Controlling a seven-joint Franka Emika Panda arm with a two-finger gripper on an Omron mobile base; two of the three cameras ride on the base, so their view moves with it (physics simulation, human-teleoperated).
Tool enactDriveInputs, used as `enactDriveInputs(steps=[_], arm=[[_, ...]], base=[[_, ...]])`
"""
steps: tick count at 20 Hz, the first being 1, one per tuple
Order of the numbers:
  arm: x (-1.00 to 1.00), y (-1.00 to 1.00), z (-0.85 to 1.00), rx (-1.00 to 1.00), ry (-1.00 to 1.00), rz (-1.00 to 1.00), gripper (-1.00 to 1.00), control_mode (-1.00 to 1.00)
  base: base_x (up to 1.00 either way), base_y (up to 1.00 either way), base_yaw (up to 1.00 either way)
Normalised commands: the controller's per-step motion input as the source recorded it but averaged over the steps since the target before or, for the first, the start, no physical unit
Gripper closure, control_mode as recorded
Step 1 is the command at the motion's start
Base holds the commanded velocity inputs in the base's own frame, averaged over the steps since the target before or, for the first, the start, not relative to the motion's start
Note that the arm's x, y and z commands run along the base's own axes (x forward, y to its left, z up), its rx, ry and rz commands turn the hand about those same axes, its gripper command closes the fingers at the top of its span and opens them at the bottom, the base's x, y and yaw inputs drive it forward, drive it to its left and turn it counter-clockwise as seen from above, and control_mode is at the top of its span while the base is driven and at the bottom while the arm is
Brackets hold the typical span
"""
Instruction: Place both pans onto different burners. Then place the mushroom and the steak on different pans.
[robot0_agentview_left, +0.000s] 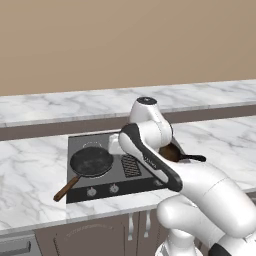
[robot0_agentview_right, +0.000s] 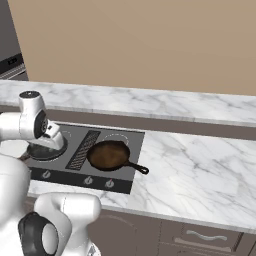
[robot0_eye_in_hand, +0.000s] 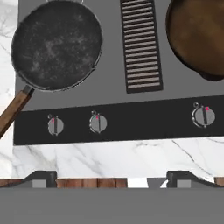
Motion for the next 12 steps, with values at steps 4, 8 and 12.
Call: enactDriveInputs(steps=[4, 8, 12], arm=[[0.00, -0.27, 0.31, 0.03, 0.12, 0.11, -1.00, -1.00], [0.00, -0.15, 0.16, 0.00, 0.08, 0.02, -1.00, -1.00], [0.00, -0.22, 0.02, -0.06, 0.03, 0.00, -1.00, -1.00]], base=[[0.00, 0.00, 0.00], [0.00, 0.00, 0.00], [0.00, 0.00, 0.00]])
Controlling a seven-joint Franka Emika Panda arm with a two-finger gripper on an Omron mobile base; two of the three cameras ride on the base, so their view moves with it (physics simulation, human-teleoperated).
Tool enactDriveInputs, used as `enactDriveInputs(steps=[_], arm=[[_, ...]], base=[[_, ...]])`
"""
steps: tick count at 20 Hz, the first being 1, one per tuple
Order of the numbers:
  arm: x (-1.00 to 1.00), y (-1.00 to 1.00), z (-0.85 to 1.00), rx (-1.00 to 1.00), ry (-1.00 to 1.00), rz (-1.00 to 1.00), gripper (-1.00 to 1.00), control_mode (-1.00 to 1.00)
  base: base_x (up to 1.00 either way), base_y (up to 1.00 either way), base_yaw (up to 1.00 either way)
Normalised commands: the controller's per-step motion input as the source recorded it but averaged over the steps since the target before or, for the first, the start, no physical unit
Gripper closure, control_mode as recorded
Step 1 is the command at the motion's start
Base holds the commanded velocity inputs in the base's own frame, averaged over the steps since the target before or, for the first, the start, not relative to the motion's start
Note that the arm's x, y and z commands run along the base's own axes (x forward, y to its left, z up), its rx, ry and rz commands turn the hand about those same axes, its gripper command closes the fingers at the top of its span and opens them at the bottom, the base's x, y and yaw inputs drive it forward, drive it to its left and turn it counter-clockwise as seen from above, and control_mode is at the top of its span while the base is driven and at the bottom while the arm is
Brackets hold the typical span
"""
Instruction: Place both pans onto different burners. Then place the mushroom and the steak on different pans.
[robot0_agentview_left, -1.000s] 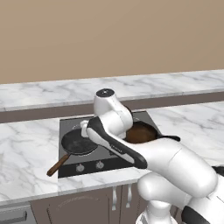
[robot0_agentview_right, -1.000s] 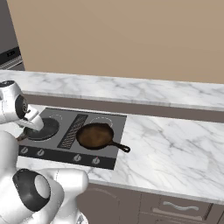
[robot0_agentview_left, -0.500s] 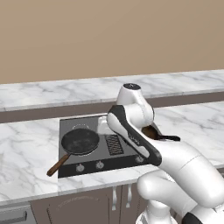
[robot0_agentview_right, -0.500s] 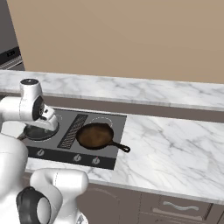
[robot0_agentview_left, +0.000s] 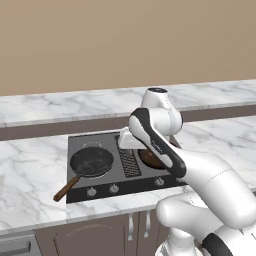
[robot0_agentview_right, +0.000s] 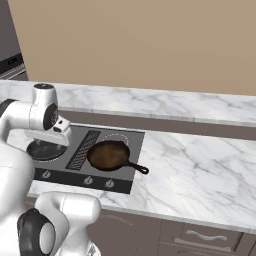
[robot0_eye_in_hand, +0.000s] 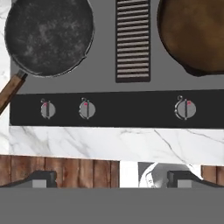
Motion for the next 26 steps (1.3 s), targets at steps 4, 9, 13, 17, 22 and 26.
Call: enactDriveInputs(steps=[4, 9, 13, 17, 22, 26], arm=[[-0.03, -0.30, 0.00, -0.10, 0.01, 0.00, -1.00, -1.00], [-0.07, -0.36, 0.00, -0.08, 0.00, 0.00, -1.00, -1.00], [-0.11, -0.40, 0.00, 0.00, 0.01, 0.00, -1.00, -1.00], [-0.07, -0.24, 0.00, 0.00, 0.00, 0.00, -1.00, -1.00], [-0.07, -0.09, 0.00, 0.00, 0.00, 0.00, -1.00, -1.00], [-0.06, -0.07, 0.00, 0.00, 0.00, 0.00, -1.00, -1.00]], base=[[0.00, 0.00, 0.00], [0.00, 0.00, 0.00], [0.00, 0.00, 0.00], [0.00, 0.00, 0.00], [0.00, 0.00, 0.00], [0.00, 0.00, 0.00]])
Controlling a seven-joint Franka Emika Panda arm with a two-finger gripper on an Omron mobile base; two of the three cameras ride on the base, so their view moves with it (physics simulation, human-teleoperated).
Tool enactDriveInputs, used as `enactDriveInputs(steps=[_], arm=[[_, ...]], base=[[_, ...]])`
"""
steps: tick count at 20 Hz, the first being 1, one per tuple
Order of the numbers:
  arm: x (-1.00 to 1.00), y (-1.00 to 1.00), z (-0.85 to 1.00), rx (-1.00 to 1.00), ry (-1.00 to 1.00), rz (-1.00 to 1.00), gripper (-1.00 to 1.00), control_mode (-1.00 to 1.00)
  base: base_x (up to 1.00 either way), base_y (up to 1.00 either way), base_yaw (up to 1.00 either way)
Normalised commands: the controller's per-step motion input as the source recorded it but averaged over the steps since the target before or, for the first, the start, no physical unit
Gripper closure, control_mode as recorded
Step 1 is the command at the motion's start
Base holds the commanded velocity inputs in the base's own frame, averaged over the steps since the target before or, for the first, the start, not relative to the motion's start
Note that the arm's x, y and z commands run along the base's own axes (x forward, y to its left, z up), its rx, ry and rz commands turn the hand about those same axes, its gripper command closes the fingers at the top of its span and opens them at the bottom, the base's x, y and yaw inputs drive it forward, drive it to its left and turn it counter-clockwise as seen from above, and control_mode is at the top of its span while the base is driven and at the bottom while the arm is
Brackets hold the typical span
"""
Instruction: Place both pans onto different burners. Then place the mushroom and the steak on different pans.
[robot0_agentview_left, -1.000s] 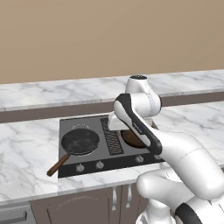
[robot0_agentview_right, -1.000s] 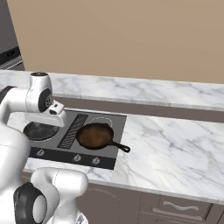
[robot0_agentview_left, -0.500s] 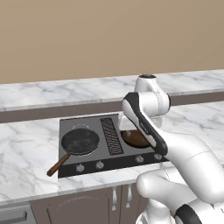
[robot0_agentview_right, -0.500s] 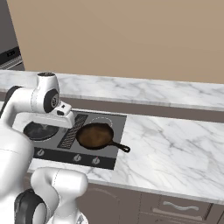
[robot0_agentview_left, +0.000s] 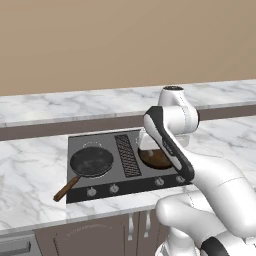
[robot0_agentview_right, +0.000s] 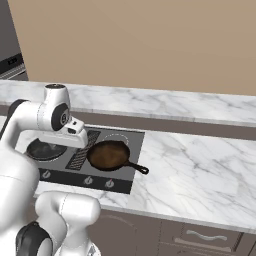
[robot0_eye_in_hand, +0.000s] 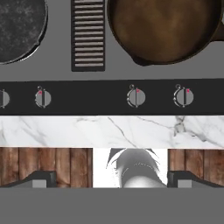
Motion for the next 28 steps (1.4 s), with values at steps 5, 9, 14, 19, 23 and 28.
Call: enactDriveInputs(steps=[5, 9, 14, 19, 23, 28], arm=[[0.00, -0.01, 0.00, 0.00, 0.00, 0.00, -1.00, -1.00], [0.00, 0.00, 0.00, 0.00, 0.00, 0.00, -1.00, -1.00], [0.00, 0.00, 0.00, 0.00, 0.00, 0.00, -1.00, 1.00], [0.00, 0.00, 0.00, 0.00, 0.00, 0.00, -1.00, 1.00], [0.00, 0.00, 0.00, 0.00, 0.00, 0.00, -1.00, 1.00], [0.00, 0.00, 0.00, 0.00, 0.00, 0.00, -1.00, 1.00]], base=[[0.00, 0.00, 0.00], [0.00, 0.00, 0.00], [-0.01, -0.01, 0.00], [-0.43, -0.38, 0.00], [-0.43, -0.62, 0.00], [-0.34, -0.19, 0.00]])
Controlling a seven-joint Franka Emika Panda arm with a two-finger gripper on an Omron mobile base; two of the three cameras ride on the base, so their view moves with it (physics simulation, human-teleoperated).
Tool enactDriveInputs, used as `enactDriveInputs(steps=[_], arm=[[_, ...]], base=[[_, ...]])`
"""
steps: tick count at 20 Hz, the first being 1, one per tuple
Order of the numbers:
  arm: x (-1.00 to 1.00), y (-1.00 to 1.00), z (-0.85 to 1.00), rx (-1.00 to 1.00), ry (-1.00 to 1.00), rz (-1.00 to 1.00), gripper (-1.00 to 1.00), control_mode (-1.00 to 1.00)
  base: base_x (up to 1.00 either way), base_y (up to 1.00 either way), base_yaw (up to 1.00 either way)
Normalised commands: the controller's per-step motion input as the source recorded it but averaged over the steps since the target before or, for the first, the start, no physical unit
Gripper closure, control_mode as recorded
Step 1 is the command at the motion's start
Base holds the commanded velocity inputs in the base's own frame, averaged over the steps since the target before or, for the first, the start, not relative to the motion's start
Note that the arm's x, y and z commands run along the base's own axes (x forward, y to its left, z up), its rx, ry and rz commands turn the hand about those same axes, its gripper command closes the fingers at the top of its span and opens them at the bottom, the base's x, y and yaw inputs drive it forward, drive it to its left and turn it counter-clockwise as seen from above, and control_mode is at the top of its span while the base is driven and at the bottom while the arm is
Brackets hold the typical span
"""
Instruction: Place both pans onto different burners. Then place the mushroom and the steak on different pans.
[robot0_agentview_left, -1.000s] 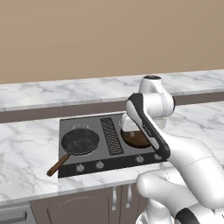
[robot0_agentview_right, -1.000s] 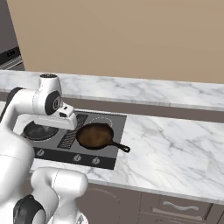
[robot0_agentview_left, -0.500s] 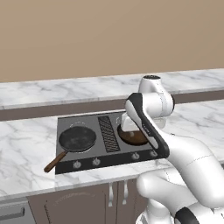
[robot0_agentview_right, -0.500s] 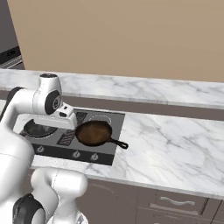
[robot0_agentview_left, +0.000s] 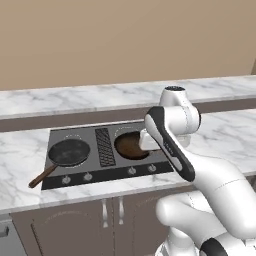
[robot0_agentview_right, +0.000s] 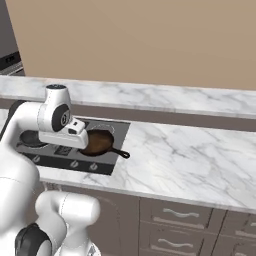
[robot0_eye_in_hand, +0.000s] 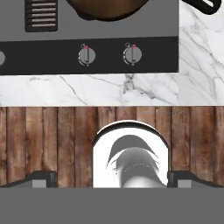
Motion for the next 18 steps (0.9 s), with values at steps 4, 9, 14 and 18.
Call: enactDriveInputs(steps=[4, 9, 14, 18], arm=[[0.00, 0.00, 0.00, 0.00, 0.00, 0.00, -1.00, 1.00], [0.00, 0.00, 0.00, 0.00, 0.00, 0.00, -1.00, 1.00], [0.00, 0.00, 0.00, 0.00, 0.00, 0.00, -1.00, 1.00], [0.00, 0.00, 0.00, 0.00, 0.00, 0.00, -1.00, 1.00]], base=[[-0.43, 0.01, 0.00], [-0.53, 0.25, 0.00], [-0.32, 0.70, 0.00], [-0.03, 0.85, 0.00]])
